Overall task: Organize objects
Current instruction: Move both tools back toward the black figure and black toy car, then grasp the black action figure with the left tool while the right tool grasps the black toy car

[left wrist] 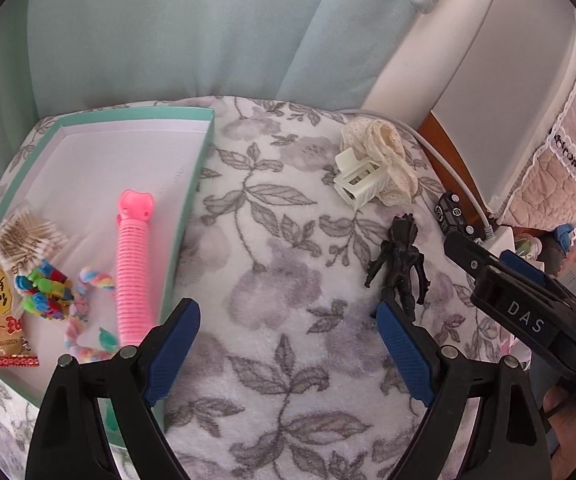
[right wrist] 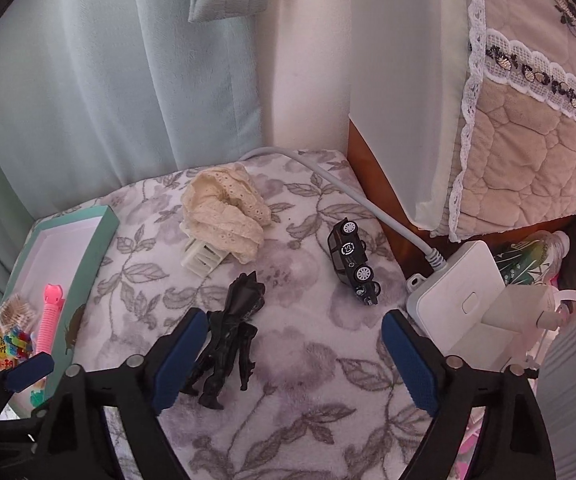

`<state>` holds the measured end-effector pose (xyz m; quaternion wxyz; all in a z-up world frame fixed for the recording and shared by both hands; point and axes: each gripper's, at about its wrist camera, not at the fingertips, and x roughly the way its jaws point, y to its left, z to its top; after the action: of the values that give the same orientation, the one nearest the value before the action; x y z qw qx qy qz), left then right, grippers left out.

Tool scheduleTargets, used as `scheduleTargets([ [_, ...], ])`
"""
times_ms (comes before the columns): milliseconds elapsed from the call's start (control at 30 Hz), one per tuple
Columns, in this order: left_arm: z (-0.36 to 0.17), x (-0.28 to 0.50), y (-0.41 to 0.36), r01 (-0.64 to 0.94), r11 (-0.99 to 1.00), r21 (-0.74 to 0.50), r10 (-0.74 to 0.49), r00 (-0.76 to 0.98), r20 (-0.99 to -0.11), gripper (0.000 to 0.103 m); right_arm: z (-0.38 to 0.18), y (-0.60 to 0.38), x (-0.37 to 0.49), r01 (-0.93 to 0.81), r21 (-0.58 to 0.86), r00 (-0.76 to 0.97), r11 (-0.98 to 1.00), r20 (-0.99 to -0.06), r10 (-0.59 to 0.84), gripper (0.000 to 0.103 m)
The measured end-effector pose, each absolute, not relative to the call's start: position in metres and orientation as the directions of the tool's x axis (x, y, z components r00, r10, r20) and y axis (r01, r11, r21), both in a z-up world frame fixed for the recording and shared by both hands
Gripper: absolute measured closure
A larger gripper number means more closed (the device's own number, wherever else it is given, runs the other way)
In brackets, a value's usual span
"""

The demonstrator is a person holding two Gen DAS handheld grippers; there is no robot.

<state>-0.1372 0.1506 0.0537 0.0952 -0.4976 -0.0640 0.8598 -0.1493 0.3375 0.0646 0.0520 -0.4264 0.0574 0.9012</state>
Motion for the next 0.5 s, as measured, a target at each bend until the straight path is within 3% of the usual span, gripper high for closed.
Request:
scheduleTargets([
  [233, 0.04, -0.155, 0.184, -0.159, -0.962, -0.224, 0.272, -0.439, -0.856, 0.013, 0.055, 0.356, -0.165, -0.189, 0.035, -0.616, -0.981, -0.782, 0.091, 0.027],
  [500, 0.028, -0.17, 0.213, -0.207, -0.95, -0.233, 0.299, -0.396, -0.868, 0.013, 0.045, 0.365, -0.182, -0.202, 0.007, -0.589, -0.979, -0.8, 0.116, 0.047],
])
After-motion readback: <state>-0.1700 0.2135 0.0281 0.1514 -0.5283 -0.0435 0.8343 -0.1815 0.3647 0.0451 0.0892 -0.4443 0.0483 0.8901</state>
